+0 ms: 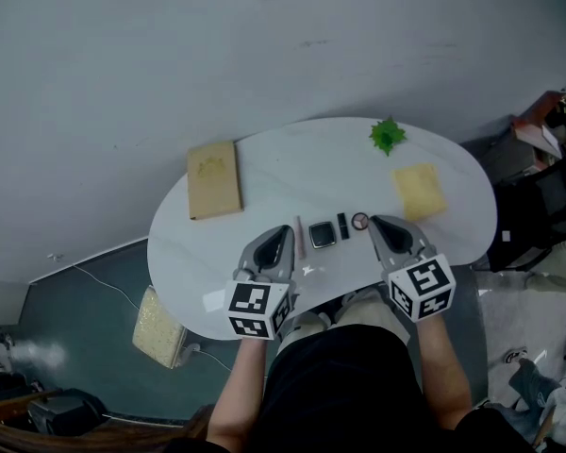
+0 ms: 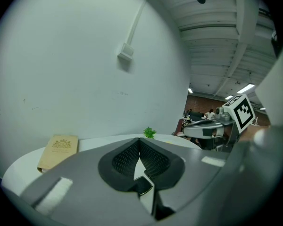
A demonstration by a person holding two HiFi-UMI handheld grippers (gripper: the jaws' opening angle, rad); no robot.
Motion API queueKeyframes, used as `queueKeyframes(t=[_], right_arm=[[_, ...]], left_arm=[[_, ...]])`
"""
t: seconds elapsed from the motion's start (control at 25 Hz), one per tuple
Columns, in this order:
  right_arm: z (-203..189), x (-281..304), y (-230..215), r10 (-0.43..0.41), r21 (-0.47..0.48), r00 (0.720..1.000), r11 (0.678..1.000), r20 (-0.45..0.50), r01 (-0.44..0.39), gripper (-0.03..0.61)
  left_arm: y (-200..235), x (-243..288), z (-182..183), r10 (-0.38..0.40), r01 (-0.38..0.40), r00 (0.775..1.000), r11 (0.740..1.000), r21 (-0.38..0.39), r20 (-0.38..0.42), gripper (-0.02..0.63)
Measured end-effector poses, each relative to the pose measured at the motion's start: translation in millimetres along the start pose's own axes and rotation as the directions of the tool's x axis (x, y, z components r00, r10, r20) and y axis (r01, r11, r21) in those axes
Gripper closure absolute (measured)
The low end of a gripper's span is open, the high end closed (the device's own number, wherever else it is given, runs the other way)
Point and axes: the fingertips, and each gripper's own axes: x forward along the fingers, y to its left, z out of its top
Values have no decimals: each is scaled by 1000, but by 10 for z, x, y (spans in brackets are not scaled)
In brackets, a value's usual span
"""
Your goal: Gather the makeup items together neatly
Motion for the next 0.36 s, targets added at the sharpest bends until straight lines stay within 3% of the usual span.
queueKeyframes(t=[0.36], right_arm=[[22, 7, -7, -2, -9, 1000, 1000, -2, 2, 569]], left_arm=[[15, 13, 3, -2, 2, 1000, 1000, -5, -2, 614]])
